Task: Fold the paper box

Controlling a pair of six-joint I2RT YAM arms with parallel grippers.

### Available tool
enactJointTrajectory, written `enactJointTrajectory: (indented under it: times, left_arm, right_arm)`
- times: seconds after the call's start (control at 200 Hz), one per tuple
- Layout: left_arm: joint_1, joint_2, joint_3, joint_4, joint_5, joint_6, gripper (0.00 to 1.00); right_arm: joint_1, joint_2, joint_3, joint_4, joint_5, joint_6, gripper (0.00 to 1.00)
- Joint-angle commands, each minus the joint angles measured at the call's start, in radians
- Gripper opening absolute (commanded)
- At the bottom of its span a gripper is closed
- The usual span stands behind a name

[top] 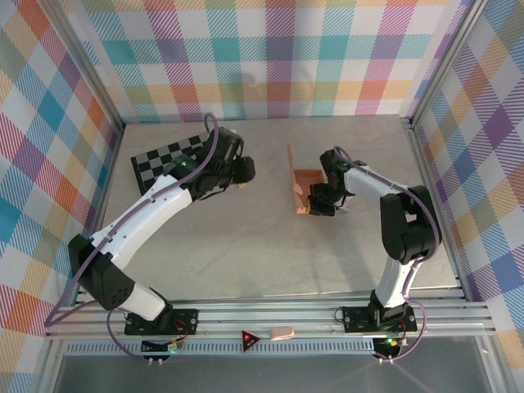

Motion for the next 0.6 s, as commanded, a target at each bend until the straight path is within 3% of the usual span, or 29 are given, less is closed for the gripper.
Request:
enactJointTrajectory:
  times: [0.0, 0.12, 0.395, 0.595]
  left_arm:
    - [0.005, -0.062, -0.082, 0.013, 0.083, -0.006, 0.46]
    - [0.006, -0.101, -0.131, 0.012, 0.106, -0.008, 0.46]
    - [0.005, -0.111, -0.153, -0.002, 0.132, -0.002, 0.45]
    - [0.005, -0.100, -0.146, 0.005, 0.148, 0.003, 0.45]
  right_arm:
    - [0.003, -0.004, -0.047, 0.048, -0.023, 0.118, 0.09]
    - [0.002, 0.008, -0.045, 0.079, -0.022, 0.103, 0.17]
    - [0.001, -0.023, 0.004, 0.009, -0.002, 0.045, 0.50]
    - [-0.010, -0.114, 0.097, -0.135, 0.133, -0.091, 0.63]
